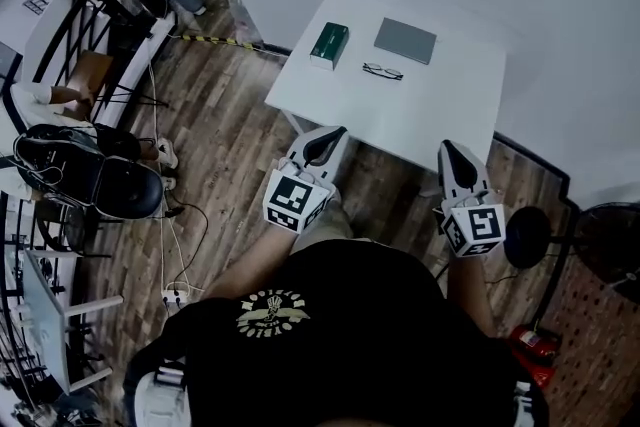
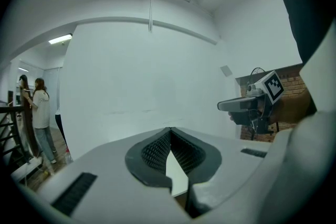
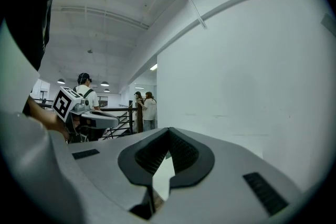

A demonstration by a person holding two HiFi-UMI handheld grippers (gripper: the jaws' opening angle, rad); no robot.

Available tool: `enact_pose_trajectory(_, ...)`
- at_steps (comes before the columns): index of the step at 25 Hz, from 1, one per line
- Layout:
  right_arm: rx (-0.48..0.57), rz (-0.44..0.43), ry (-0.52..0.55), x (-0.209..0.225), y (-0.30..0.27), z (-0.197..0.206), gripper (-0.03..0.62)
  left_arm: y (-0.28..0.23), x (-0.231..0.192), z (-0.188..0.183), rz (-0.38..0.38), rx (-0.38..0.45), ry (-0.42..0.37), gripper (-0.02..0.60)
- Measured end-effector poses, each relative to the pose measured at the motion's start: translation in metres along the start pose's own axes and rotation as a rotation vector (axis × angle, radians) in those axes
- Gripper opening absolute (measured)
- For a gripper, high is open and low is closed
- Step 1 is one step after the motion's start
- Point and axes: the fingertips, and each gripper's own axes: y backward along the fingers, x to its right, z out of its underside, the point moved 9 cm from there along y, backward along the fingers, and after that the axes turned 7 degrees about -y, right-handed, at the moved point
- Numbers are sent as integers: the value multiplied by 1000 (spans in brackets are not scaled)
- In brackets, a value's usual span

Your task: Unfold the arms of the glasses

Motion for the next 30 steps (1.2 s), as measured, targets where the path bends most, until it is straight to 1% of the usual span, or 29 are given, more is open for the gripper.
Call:
enact_pose_trajectory(3, 2, -7, -4, 2, -9, 0, -2, -2, -5, 1, -4, -9, -8, 6)
enact_pose_trajectory(10, -1, -29, -11, 0, -44, -2, -2, -6, -34, 6, -28, -31, -8, 6)
enact_pose_trajectory(15, -4, -46, -24, 4, -78, 2, -2, -21, -58, 16, -35, -53, -5, 6)
enact_pose_trajectory(23, -40, -14, -47, 20, -123, 10, -2, -61, -98, 30, 8, -79, 3, 8)
enact_pose_trajectory(30, -61, 30, -55, 28, -158, 11, -2, -98, -132, 38, 63, -75, 12, 6)
